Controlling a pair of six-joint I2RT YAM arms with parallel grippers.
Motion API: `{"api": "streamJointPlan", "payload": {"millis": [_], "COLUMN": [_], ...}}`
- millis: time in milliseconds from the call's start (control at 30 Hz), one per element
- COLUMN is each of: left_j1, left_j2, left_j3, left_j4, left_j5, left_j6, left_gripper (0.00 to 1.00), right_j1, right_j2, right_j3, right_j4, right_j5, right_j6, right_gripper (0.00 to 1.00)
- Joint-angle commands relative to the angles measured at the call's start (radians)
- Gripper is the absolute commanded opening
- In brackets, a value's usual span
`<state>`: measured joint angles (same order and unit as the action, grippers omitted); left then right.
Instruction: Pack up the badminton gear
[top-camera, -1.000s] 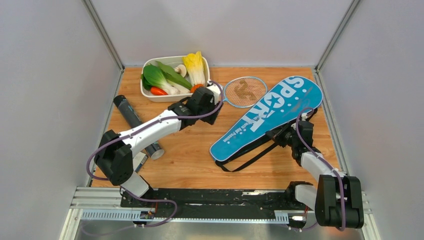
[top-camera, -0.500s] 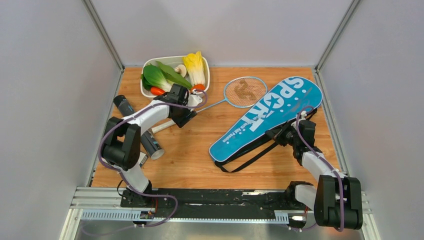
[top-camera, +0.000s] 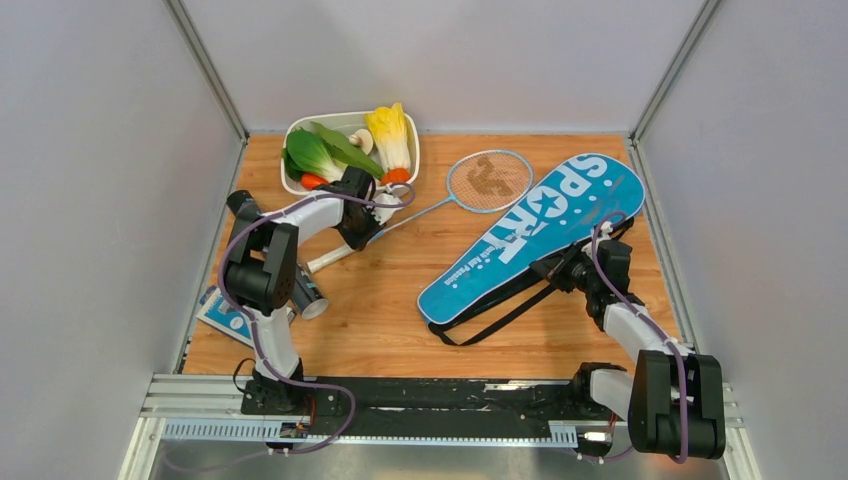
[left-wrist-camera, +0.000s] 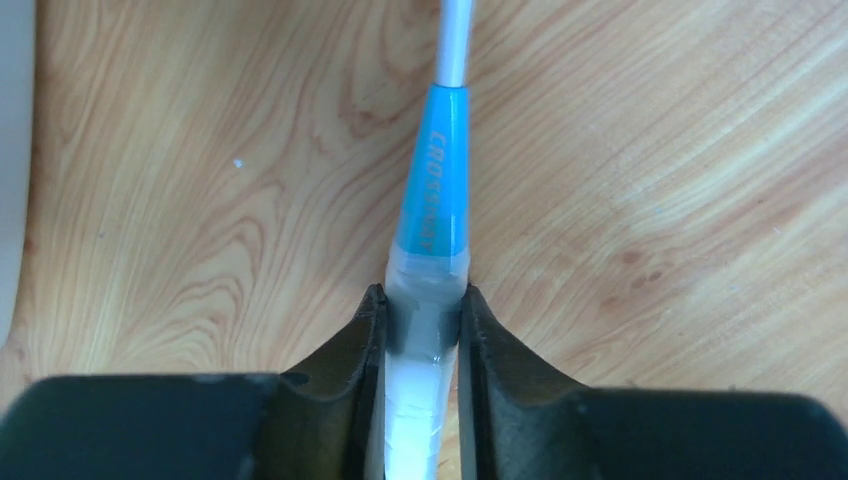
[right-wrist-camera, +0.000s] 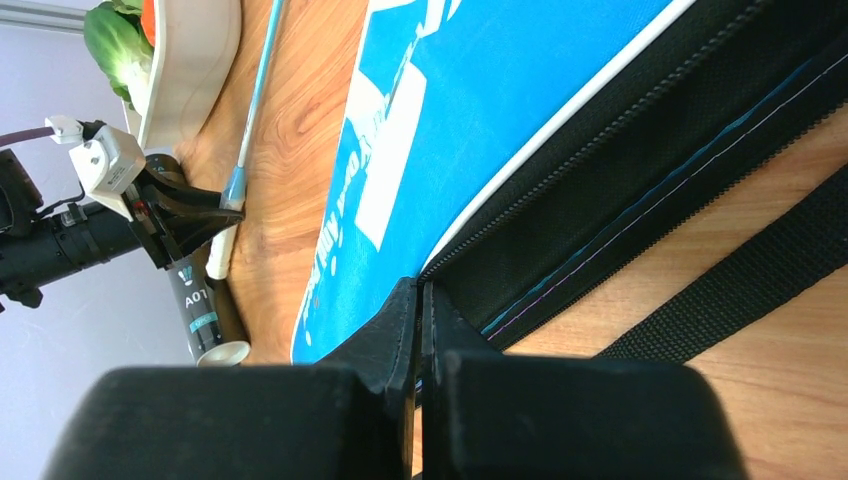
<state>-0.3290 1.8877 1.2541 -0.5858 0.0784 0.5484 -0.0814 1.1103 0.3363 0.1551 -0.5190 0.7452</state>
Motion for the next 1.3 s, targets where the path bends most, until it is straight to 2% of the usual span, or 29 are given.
{"api": "streamJointPlan", "payload": {"millis": [0, 67, 133, 233, 400, 600, 833, 1133, 1167, 1200, 1267], "left_j1": [0.003, 0.002, -0.001, -0.015, -0.054, -0.121, -0.329, -0.464, -0.472, -0.476, -0.485], "left_j2": [0.006, -0.027, -0.078, -0.183, -0.324, -0.451, -0.474, -0.419, -0.414, -0.402, -0.392], "left_j3": [0.049, 0.043, 0.022, -0.037, -0.14, -0.244, -0.24, -0.198, -0.195, -0.189, -0.18], "left_j4": [-0.061, -0.059, -0.038, 0.035, 0.144, 0.277, 0.352, 0.433, 0.432, 0.43, 0.427], "left_j5": [0.082, 0.112, 0.152, 0.234, 0.29, 0.357, 0.248, 0.124, 0.118, 0.108, 0.093], "left_j6": [-0.035, -0.08, -0.138, -0.24, -0.394, -0.595, -0.787, -0.983, -0.995, -0.999, -0.994], "left_gripper": [0.16, 0.05, 0.01, 0.0, 0.0, 0.0, 0.0, 0.0, 0.0, 0.0, 0.0], "right_j1": [-0.001, -0.001, -0.001, -0.001, 0.0, 0.036, 0.065, 0.074, 0.075, 0.075, 0.075], "right_j2": [-0.011, -0.006, 0.0, 0.011, -0.012, -0.012, 0.143, 0.414, 0.418, 0.419, 0.388], "right_j3": [0.048, 0.054, 0.068, 0.106, 0.167, 0.241, 0.327, 0.429, 0.429, 0.429, 0.432], "right_j4": [0.025, 0.016, -0.014, -0.088, -0.223, -0.254, -0.118, 0.013, 0.023, 0.021, -0.019], "right_j5": [-0.022, -0.018, -0.003, 0.022, 0.058, 0.057, -0.052, -0.227, -0.223, -0.209, -0.161], "right_j6": [-0.033, -0.035, -0.036, -0.046, -0.067, -0.084, -0.125, -0.196, -0.191, -0.183, -0.166], "right_gripper": [0.0, 0.0, 0.0, 0.0, 0.0, 0.0, 0.0, 0.0, 0.02, 0.09, 0.29]}}
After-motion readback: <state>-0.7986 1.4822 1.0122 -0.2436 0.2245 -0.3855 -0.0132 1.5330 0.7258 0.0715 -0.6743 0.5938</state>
